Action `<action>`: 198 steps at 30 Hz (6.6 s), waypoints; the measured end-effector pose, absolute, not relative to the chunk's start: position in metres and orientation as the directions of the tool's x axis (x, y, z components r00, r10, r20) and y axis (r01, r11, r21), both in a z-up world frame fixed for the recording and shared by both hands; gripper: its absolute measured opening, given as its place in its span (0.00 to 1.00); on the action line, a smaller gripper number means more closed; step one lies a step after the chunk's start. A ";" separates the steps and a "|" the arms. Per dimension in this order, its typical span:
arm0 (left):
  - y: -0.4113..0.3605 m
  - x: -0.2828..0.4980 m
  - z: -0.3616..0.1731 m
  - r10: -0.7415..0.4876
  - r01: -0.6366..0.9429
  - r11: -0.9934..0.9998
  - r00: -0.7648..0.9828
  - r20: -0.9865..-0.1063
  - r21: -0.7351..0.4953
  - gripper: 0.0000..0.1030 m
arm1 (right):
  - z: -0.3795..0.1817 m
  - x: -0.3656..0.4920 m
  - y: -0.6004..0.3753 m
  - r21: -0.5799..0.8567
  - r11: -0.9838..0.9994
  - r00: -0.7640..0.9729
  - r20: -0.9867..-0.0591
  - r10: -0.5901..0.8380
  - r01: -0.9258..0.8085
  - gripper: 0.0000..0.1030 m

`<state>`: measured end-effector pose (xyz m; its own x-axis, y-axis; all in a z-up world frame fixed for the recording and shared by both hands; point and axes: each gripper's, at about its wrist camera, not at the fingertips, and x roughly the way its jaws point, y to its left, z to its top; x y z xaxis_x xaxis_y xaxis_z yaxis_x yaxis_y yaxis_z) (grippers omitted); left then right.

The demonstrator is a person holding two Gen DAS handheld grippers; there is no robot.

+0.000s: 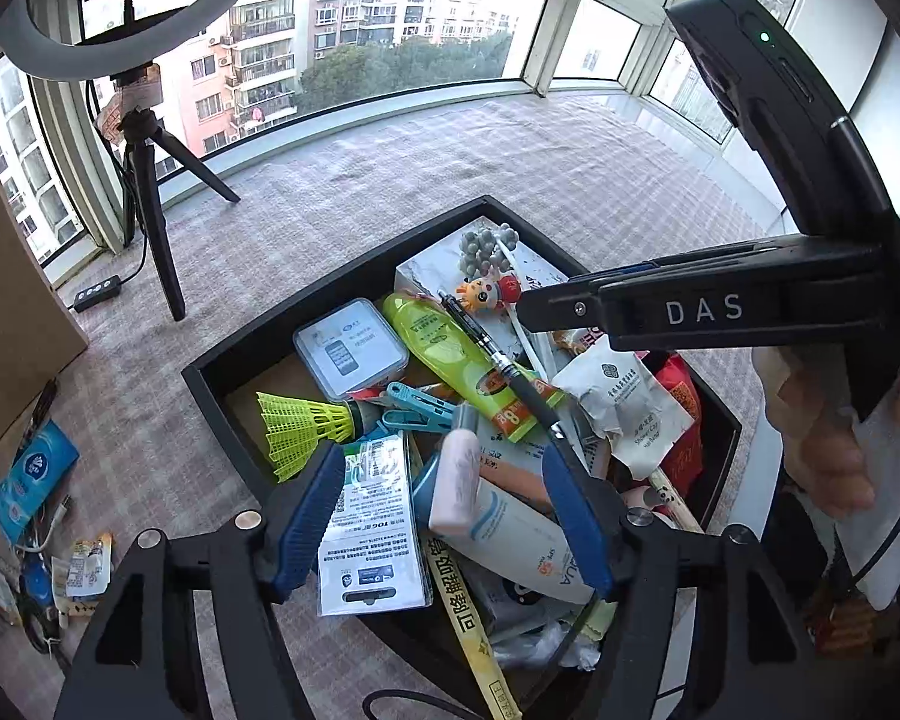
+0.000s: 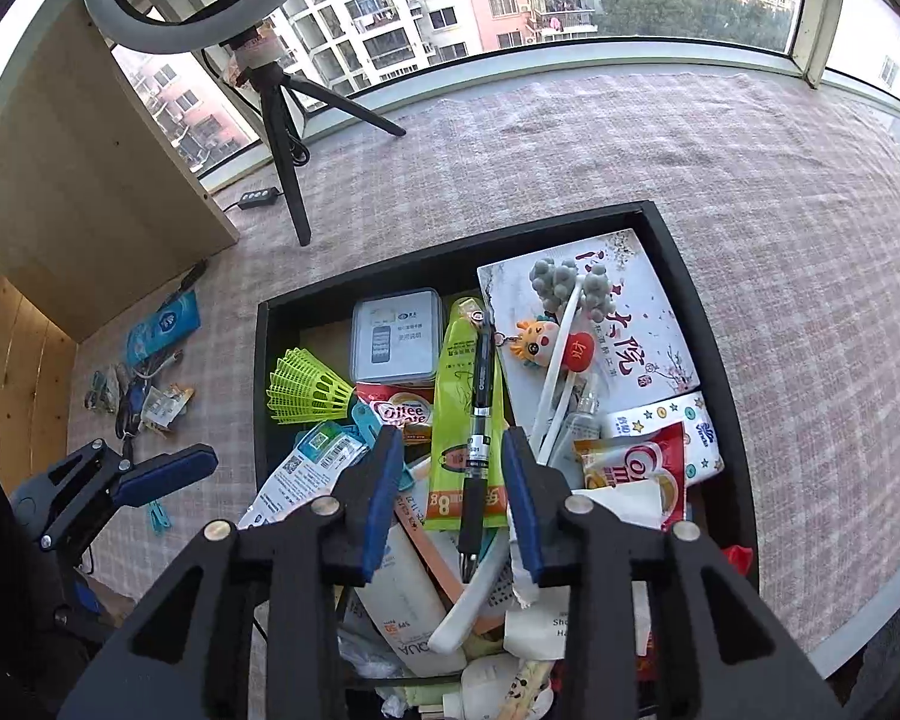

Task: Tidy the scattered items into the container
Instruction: 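Carry the lotion bottle and pen to the tray and release them, then grasp the black cable with the left gripper while the right grasps the snack packet, then carry the cable and snack packet to the tray and release them, then grasp the teal clothespin with the left gripper while the right grasps the wooden clothespin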

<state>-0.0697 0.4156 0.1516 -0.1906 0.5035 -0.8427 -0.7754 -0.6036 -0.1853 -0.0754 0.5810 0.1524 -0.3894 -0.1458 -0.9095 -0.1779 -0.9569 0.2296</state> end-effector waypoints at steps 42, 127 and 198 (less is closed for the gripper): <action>0.136 -0.150 0.096 0.167 -0.380 -0.925 -0.347 -0.923 -0.025 0.51 | 0.138 -0.133 0.338 0.126 -0.890 -0.305 -0.910 -0.280 0.438 0.45; 0.235 -0.130 0.162 0.461 -0.608 -0.764 -0.282 -0.841 -0.215 0.15 | 0.174 -0.104 0.467 0.217 -0.971 -0.489 -0.838 -0.240 0.103 0.08; 0.136 -0.106 0.029 0.169 -0.144 -0.979 -0.188 -0.968 -0.143 0.45 | 0.086 -0.115 0.272 0.137 -0.892 -0.282 -0.918 -0.278 0.432 0.53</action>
